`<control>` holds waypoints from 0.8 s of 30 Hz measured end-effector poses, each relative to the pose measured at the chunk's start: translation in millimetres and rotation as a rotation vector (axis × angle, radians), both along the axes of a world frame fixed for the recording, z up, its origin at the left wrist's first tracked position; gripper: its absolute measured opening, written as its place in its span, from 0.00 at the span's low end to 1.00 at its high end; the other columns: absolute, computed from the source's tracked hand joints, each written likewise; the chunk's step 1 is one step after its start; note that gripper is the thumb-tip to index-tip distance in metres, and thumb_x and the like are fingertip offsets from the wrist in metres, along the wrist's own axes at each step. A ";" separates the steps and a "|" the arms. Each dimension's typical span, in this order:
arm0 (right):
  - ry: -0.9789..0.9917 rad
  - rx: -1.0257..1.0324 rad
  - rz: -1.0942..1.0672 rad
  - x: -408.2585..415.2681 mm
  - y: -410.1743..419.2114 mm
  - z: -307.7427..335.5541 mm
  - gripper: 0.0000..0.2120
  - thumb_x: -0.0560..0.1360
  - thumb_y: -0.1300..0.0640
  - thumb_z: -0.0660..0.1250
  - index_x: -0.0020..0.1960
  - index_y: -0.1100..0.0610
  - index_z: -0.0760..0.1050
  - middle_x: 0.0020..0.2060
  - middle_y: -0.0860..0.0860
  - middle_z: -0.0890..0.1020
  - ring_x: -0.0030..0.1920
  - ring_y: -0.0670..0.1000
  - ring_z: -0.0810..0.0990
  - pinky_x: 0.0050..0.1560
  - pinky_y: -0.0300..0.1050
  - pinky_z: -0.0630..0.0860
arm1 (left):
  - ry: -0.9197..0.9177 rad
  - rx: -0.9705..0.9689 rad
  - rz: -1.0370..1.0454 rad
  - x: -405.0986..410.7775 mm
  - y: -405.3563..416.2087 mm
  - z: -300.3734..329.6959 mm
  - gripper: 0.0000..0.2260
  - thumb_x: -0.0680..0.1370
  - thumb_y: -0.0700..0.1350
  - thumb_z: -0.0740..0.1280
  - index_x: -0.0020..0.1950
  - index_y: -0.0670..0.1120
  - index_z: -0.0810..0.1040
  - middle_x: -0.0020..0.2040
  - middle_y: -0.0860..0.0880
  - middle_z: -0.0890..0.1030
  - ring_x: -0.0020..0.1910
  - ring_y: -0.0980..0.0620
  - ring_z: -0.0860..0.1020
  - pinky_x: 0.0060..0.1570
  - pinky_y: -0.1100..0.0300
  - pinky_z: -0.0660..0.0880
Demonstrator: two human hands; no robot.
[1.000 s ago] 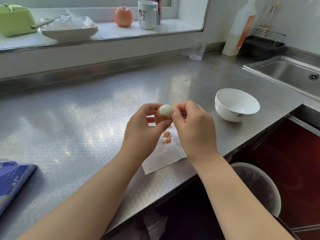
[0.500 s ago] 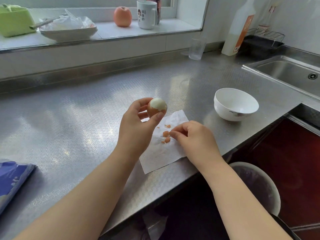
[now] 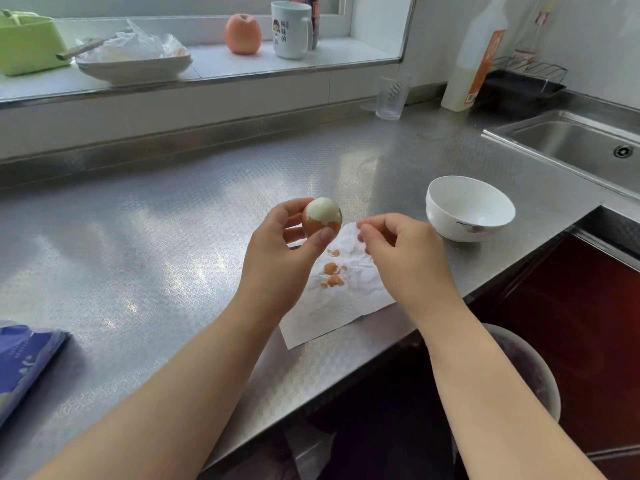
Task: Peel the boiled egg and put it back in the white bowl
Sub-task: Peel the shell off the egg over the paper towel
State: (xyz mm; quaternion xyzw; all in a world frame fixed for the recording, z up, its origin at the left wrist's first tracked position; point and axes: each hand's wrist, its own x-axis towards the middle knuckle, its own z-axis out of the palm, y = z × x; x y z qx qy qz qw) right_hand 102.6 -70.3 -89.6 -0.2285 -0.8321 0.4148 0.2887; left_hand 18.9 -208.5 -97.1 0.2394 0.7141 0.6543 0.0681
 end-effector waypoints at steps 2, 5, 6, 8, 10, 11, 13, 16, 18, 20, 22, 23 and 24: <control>0.069 -0.162 0.062 -2.0 -2.7 5.7 0.10 0.77 0.59 0.64 0.54 0.51 0.81 0.44 0.43 0.84 0.48 0.42 0.82 0.53 0.46 0.79 | -0.020 0.013 -0.025 1.5 0.3 0.9 0.15 0.74 0.46 0.75 0.57 0.58 0.78 0.53 0.57 0.83 0.52 0.61 0.82 0.57 0.56 0.79; 0.139 -0.226 0.144 -5.0 -7.4 10.4 0.12 0.73 0.48 0.71 0.54 0.51 0.82 0.44 0.43 0.85 0.47 0.41 0.83 0.51 0.44 0.80 | -0.041 0.025 -0.060 3.6 0.7 1.4 0.15 0.74 0.46 0.76 0.58 0.56 0.78 0.53 0.55 0.83 0.53 0.56 0.83 0.57 0.53 0.79; 0.151 -0.235 0.155 -6.1 -8.6 10.1 0.12 0.72 0.47 0.72 0.52 0.52 0.82 0.42 0.43 0.86 0.45 0.40 0.83 0.48 0.41 0.80 | -0.044 0.025 -0.068 4.1 0.8 1.5 0.16 0.73 0.46 0.76 0.59 0.55 0.79 0.54 0.55 0.83 0.53 0.56 0.83 0.57 0.52 0.79; 0.185 -0.242 0.142 -7.6 -10.0 8.9 0.09 0.71 0.51 0.74 0.49 0.53 0.82 0.39 0.43 0.86 0.41 0.40 0.83 0.43 0.34 0.77 | -0.043 0.027 -0.077 4.4 0.4 1.7 0.16 0.73 0.46 0.76 0.60 0.55 0.79 0.53 0.54 0.84 0.53 0.56 0.83 0.57 0.53 0.80; 0.211 -0.241 0.122 -8.4 -10.2 7.0 0.04 0.72 0.52 0.74 0.46 0.51 0.82 0.37 0.42 0.85 0.38 0.39 0.82 0.41 0.31 0.75 | -0.040 0.029 -0.074 3.9 -0.2 1.7 0.16 0.73 0.46 0.76 0.59 0.56 0.79 0.53 0.55 0.84 0.53 0.57 0.83 0.56 0.53 0.80; 0.212 -0.232 0.111 -8.7 -10.6 6.4 0.03 0.72 0.52 0.73 0.45 0.50 0.82 0.36 0.41 0.85 0.38 0.39 0.82 0.41 0.32 0.76 | -0.037 0.027 -0.069 3.6 -0.3 1.7 0.16 0.73 0.46 0.76 0.58 0.58 0.79 0.53 0.55 0.84 0.53 0.57 0.83 0.56 0.53 0.80; 0.205 -0.203 0.086 -9.0 -11.7 5.5 0.02 0.74 0.52 0.71 0.45 0.49 0.82 0.37 0.43 0.85 0.40 0.42 0.83 0.45 0.39 0.79 | -0.027 0.019 -0.062 3.3 -0.4 2.3 0.15 0.73 0.46 0.77 0.56 0.59 0.79 0.52 0.55 0.84 0.52 0.58 0.83 0.56 0.54 0.80; 0.188 -0.123 0.025 -10.6 -13.7 3.3 0.04 0.76 0.52 0.68 0.45 0.51 0.82 0.37 0.44 0.84 0.41 0.44 0.82 0.45 0.44 0.80 | -0.025 0.013 -0.056 3.3 0.3 2.2 0.17 0.72 0.45 0.77 0.59 0.55 0.80 0.53 0.54 0.84 0.52 0.58 0.83 0.56 0.55 0.80; 0.176 -0.067 -0.009 -11.8 -15.7 1.6 0.04 0.76 0.52 0.67 0.44 0.50 0.80 0.37 0.44 0.83 0.40 0.44 0.82 0.44 0.46 0.81 | -0.025 0.007 -0.052 3.7 0.7 1.8 0.17 0.72 0.45 0.77 0.59 0.54 0.80 0.53 0.54 0.84 0.51 0.58 0.83 0.55 0.57 0.80; 0.165 -0.035 -0.030 -13.3 -17.5 -0.4 0.05 0.77 0.52 0.66 0.45 0.51 0.79 0.37 0.44 0.83 0.40 0.46 0.82 0.43 0.50 0.81 | -0.024 0.005 -0.048 4.1 0.8 1.5 0.17 0.72 0.44 0.77 0.58 0.55 0.80 0.52 0.55 0.84 0.50 0.60 0.83 0.53 0.60 0.80; 0.160 -0.012 -0.044 -14.7 -18.3 -2.3 0.05 0.77 0.53 0.66 0.46 0.52 0.79 0.38 0.45 0.82 0.40 0.47 0.82 0.43 0.52 0.81 | -0.026 0.006 -0.050 4.3 0.5 1.4 0.16 0.72 0.44 0.77 0.56 0.55 0.80 0.50 0.56 0.84 0.49 0.60 0.83 0.51 0.62 0.79; 0.161 -0.007 -0.047 -15.4 -18.4 -3.0 0.05 0.78 0.53 0.65 0.46 0.53 0.78 0.38 0.46 0.82 0.41 0.48 0.82 0.43 0.52 0.81 | -0.031 0.006 -0.052 4.1 0.5 1.2 0.16 0.72 0.44 0.78 0.56 0.55 0.80 0.51 0.56 0.84 0.49 0.60 0.83 0.50 0.63 0.79; 0.165 -0.008 -0.045 -15.6 -18.5 -3.4 0.05 0.78 0.53 0.65 0.46 0.53 0.78 0.38 0.46 0.82 0.41 0.48 0.82 0.43 0.52 0.81 | -0.040 0.008 -0.056 3.8 0.3 1.1 0.16 0.72 0.44 0.78 0.56 0.55 0.80 0.51 0.56 0.83 0.49 0.59 0.83 0.50 0.62 0.79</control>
